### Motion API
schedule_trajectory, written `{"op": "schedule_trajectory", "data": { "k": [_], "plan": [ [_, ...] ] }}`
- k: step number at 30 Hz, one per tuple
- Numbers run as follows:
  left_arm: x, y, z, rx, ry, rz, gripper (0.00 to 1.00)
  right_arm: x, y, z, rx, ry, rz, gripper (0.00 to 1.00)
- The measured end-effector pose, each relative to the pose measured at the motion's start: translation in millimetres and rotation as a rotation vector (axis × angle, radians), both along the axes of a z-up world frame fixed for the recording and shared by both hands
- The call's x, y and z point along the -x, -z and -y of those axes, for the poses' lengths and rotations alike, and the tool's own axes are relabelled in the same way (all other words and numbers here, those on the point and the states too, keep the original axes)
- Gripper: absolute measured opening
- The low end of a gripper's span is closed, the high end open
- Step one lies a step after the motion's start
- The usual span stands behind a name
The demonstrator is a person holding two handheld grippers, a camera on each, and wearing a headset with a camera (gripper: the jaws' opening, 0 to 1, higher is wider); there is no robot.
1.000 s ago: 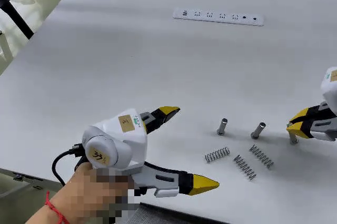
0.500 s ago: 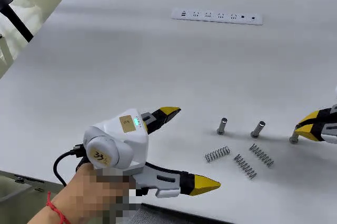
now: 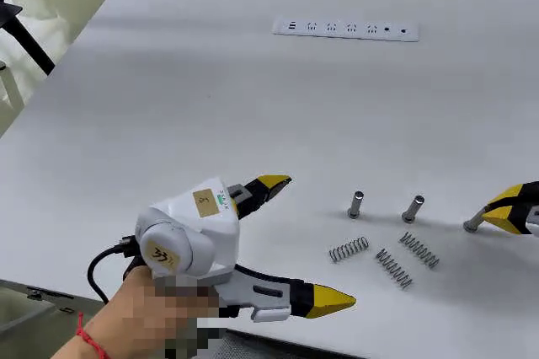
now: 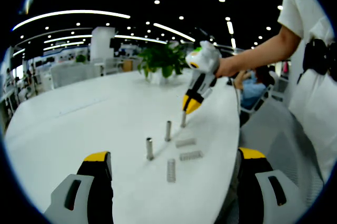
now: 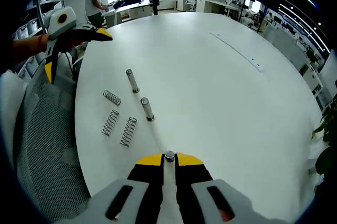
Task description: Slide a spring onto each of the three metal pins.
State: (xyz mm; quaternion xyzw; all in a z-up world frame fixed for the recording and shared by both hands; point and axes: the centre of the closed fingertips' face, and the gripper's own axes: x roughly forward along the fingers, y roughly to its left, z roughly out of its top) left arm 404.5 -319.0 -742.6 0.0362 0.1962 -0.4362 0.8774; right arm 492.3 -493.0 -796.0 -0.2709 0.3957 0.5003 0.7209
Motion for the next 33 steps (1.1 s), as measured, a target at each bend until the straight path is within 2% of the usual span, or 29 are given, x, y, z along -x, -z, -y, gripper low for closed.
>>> {"op": "schedule_trajectory", "data": {
  "k": [16, 33],
  "plan": [
    [-0.2, -2.1, 7.3, -0.003, 0.017, -0.002, 1.00, 0.1, -1.0, 0.0, -0.013, 0.019, 0.000, 0.09],
    [-1.3, -3.1, 7.6, -0.001, 0.016, 0.002, 1.00, -2.3, 2.2, 2.7, -0.013, 0.015, 0.002, 0.11]
  ]
}}
